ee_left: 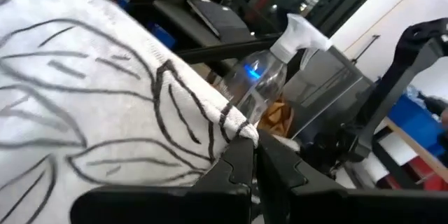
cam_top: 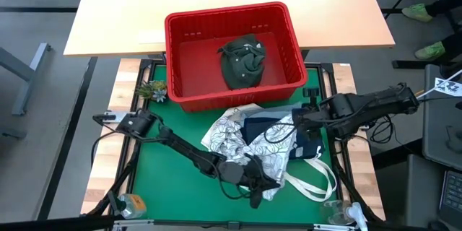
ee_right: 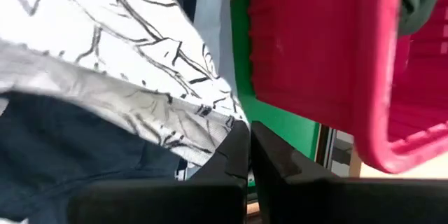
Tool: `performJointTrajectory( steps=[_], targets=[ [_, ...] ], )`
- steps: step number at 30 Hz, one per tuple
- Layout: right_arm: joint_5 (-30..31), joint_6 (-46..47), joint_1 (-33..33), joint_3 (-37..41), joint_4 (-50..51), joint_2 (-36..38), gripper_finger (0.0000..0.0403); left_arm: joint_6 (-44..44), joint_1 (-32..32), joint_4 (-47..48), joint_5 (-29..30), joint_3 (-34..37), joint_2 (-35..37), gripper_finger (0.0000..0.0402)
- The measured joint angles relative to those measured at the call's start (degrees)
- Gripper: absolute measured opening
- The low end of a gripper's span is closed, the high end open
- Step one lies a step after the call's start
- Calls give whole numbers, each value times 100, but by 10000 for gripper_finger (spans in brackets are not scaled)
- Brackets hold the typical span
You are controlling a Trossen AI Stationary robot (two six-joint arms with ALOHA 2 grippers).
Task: Fold laundry
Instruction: Fold the patterned white shirt
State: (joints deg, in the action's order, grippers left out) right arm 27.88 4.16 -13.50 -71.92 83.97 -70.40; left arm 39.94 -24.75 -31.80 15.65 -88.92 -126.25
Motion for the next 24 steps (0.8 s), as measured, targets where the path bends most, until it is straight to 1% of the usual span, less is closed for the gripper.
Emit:
performJointTrajectory(
  steps=[4,7,11,13,15,18,22,24],
  targets=[
    [-38,6,2,370,-45,-31,5,-137,136,51,-202,-725,-535,2],
    [-38,5,2,612,-4,-32,5,-193,235,190,-372,-1111,-796,8],
    [-53,7,7,840,19,-34,7,-205,326,687,-447,-1230,-862,10],
    [-133,7,7,899,23,-34,17,-210,347,838,-472,-1231,-862,11],
    [-136,9,7,927,29,-34,37,-216,347,886,-493,-1231,-862,12],
    [-52,9,13,949,72,-34,81,-340,329,922,-528,-1239,-862,12],
    [370,9,11,947,45,-36,140,-569,312,953,-501,-1239,-862,13],
    [432,11,11,947,42,-36,162,-640,314,943,-474,-1239,-862,13]
  ],
)
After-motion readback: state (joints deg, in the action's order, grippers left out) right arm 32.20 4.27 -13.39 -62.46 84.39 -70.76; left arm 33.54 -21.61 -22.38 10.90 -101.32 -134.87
